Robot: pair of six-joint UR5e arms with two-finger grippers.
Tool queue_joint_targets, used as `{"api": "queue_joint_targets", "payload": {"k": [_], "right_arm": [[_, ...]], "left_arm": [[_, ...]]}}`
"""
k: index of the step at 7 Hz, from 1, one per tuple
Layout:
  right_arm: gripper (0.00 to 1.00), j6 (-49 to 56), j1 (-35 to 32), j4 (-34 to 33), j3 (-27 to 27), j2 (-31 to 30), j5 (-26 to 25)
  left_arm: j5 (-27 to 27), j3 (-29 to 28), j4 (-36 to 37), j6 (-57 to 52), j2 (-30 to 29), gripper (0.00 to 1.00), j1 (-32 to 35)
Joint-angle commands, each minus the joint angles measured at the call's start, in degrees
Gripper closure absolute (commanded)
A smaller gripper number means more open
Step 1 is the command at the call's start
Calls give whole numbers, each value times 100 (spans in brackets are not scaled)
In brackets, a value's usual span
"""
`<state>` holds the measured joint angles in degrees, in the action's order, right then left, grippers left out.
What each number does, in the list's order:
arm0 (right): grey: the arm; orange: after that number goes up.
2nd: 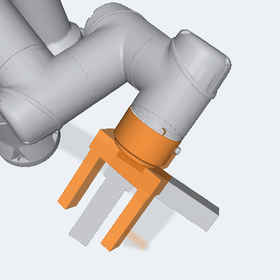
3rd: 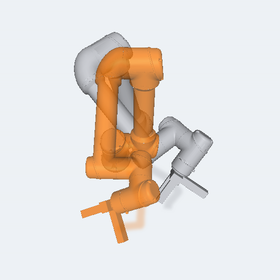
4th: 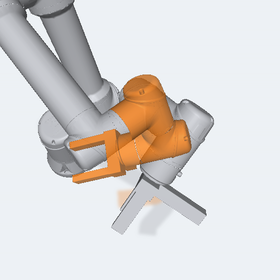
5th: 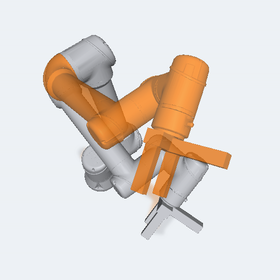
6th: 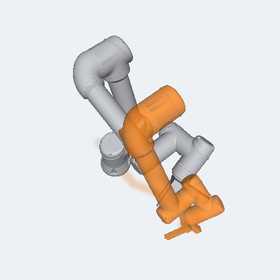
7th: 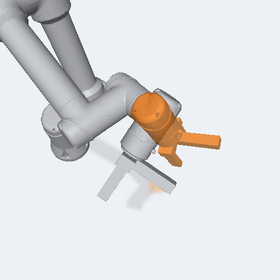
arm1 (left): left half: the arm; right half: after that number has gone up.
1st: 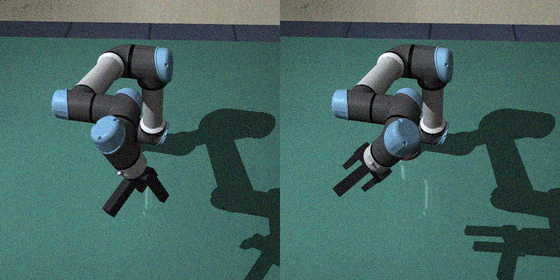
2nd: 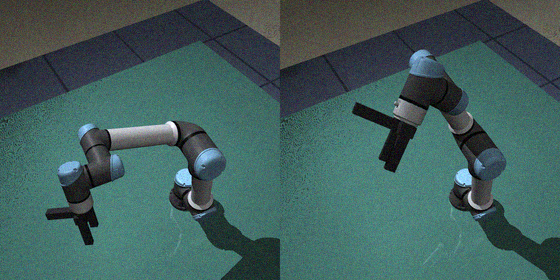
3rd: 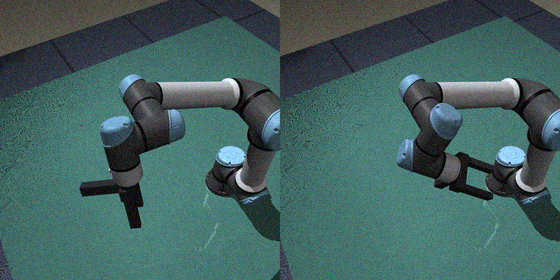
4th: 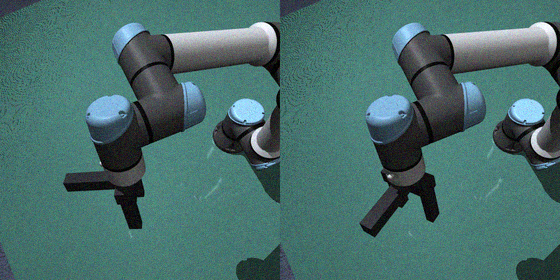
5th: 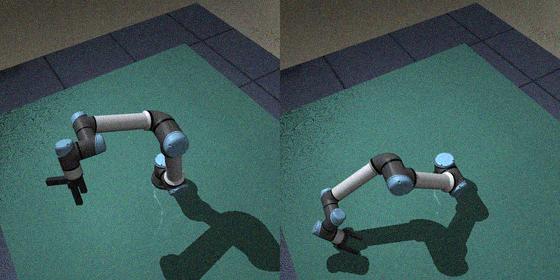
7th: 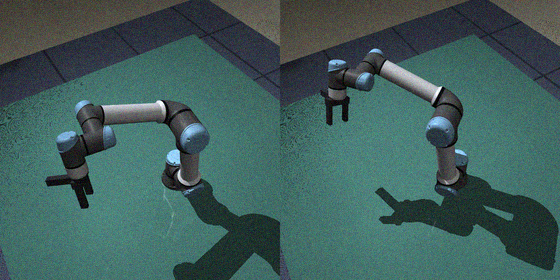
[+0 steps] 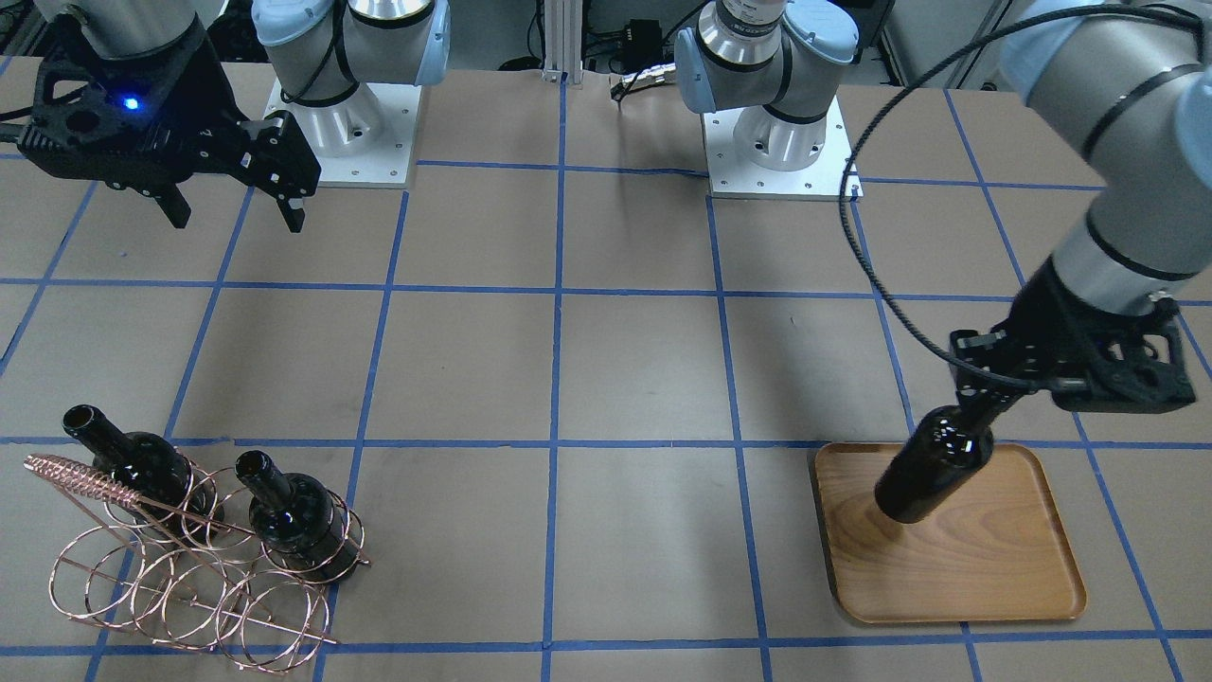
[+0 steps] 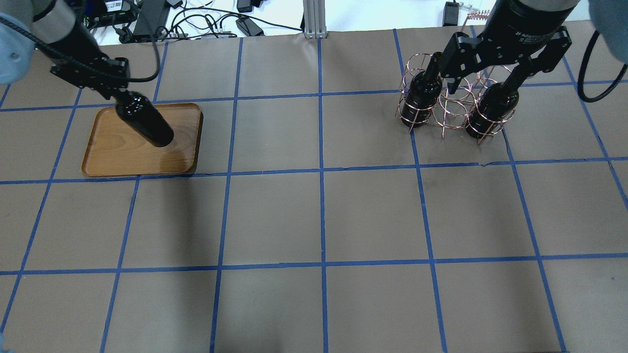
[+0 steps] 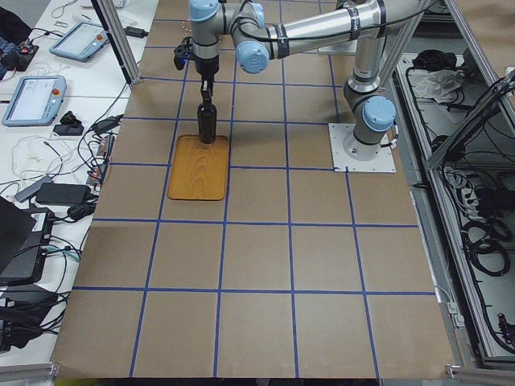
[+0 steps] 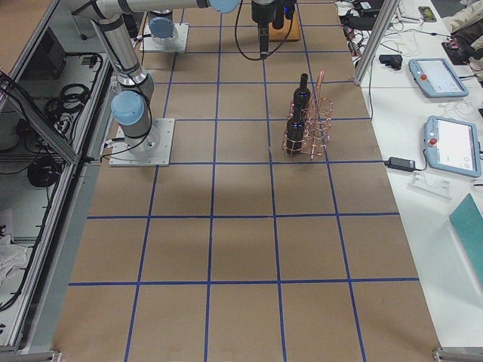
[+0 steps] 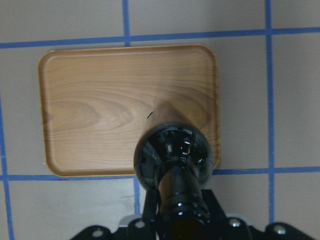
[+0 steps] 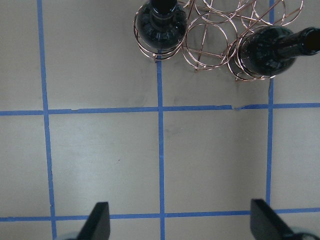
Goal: Take wine from basket and place on tray
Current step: 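Carry the bottle with the left gripper over the wooden tray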
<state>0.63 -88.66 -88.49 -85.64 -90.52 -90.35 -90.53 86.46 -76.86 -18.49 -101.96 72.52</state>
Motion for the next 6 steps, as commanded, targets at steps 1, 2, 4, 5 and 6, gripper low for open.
{"api": "queue_joint_targets", "payload": {"k": [1, 2, 4, 5, 6], "right_arm": [[0, 42, 6, -72, -14, -36, 44], [0, 42, 6, -72, -14, -36, 36], [0, 42, 6, -72, -14, -36, 35], [0, 42, 6, -72, -14, -36, 35], [0, 42, 6, -72, -14, -36, 35]], "left_arm": [[53, 19, 74, -383, -122, 100, -572], [88, 20, 92, -357, -140, 100, -564], [220, 20, 205, -400, -193, 100, -564], [237, 20, 319, -435, -245, 100, -564], [238, 20, 346, -436, -263, 100, -555]]}}
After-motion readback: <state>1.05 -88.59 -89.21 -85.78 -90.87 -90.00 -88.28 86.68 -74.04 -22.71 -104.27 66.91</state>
